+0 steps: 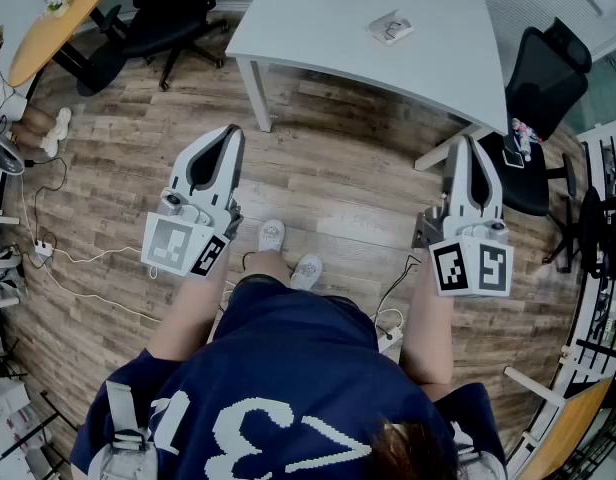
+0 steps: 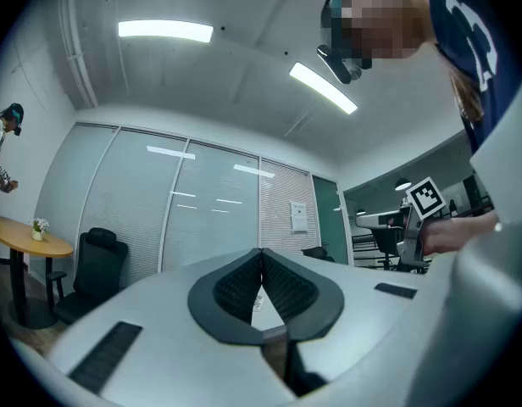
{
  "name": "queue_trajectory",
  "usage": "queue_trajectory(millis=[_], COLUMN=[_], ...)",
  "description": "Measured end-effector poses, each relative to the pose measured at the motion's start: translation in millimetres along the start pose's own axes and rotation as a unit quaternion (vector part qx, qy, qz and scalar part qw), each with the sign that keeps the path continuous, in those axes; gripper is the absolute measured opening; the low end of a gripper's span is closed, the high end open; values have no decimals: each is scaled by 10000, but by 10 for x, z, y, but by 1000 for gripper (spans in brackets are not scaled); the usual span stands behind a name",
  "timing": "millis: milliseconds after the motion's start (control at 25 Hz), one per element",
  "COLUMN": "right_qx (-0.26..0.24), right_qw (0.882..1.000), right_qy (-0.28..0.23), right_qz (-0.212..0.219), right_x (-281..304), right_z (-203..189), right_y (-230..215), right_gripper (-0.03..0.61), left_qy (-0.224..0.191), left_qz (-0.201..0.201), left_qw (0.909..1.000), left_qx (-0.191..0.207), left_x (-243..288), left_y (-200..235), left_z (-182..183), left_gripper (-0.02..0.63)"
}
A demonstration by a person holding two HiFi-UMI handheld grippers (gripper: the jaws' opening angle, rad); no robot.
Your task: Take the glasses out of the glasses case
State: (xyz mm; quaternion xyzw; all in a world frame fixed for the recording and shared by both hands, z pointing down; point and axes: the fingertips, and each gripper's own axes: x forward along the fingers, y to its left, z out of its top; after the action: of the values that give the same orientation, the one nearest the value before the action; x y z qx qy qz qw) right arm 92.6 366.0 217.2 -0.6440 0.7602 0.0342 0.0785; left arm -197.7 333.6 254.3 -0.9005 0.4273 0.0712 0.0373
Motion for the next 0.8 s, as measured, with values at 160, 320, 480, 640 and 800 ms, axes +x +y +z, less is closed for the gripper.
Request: queue_trajectory(millis=[160,320,480,640,800], right_qx=[-22,69,86,118,110], right_qw=[9998,9991,9988,9989,9991], right_qy=[-61,-285,-347,-342,-292], right_qz=[162,306,330,315,292], right_x=[-40,-62,9,193,487], right_z=[46,141,178,143,94], right_y=[36,60,53,1,-81], right_gripper=[26,28,28,28,28], left_qy=[-37,-66,-49,-45,-73], left_qz=[1,51,84,58,-21], left_qw=[10000,9999,9999,10000,10000], left_qx=[24,80,89,40,-22], left_x=[0,3,67,257,567], left_y=[-54,-71,-21,102,274], left_z=[27,72,67,1,-63], left_gripper=[14,14,14,14,14])
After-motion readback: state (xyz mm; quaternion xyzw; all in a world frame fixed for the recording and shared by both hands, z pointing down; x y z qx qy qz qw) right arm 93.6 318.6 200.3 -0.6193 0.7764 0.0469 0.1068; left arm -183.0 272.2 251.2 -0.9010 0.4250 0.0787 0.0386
